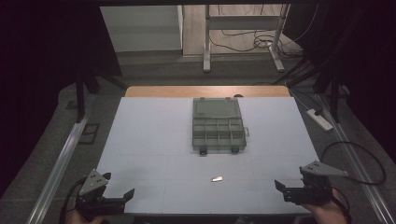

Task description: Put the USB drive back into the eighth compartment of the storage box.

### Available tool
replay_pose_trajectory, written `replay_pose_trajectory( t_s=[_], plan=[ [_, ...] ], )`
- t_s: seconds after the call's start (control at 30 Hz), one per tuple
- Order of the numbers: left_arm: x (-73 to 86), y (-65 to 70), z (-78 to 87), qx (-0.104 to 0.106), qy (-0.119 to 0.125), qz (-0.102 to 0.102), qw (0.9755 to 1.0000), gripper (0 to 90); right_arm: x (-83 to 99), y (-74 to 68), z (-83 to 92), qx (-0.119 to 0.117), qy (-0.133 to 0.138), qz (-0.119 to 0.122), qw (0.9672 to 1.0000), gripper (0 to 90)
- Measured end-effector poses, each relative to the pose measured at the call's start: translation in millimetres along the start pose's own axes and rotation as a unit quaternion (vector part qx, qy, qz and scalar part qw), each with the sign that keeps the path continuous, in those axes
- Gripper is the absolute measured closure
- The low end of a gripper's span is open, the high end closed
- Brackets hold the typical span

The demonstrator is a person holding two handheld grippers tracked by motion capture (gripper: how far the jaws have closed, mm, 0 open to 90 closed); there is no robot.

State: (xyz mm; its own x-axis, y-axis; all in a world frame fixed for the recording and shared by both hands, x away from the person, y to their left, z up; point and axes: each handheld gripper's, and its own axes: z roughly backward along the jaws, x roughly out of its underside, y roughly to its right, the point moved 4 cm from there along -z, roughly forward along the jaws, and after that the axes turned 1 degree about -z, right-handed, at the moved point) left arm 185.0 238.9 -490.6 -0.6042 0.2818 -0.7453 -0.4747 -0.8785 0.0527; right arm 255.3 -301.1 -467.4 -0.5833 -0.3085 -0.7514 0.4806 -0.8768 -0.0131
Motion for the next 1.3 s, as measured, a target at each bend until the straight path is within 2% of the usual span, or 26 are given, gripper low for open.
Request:
replay_pose_trajectory(
  t_s=[0.17, 0.73, 0.97, 1.07, 1.3],
  plan=[
    [0.3, 0.6, 0.6, 0.004, 0.003, -0.003, 1.0, 2.6, -0.1, -0.9, -1.1, -0.002, -0.005, 0.003, 1.0, 0.0],
    [0.6, -1.6, 0.0, 0.009, -0.002, 0.007, 0.9999, 3.0, -0.1, -3.4, -4.1, -0.011, -0.02, 0.017, 0.9996, 0.2],
    [0.5, -1.8, -0.1, 0.01, -0.002, 0.01, 0.9999, 2.9, -0.8, -5.9, -4.8, -0.024, -0.023, 0.026, 0.9991, 0.0],
    [0.6, -2.0, -0.2, 0.01, -0.002, 0.01, 0.9999, 3.0, -3.4, -9.3, -5.2, -0.037, -0.014, 0.028, 0.9988, 0.0],
    [0.7, -2.4, 0.1, 0.011, -0.002, 0.011, 0.9999, 3.0, -4.7, -11.4, -8.0, -0.045, -0.013, 0.036, 0.9983, 0.0]
  ],
)
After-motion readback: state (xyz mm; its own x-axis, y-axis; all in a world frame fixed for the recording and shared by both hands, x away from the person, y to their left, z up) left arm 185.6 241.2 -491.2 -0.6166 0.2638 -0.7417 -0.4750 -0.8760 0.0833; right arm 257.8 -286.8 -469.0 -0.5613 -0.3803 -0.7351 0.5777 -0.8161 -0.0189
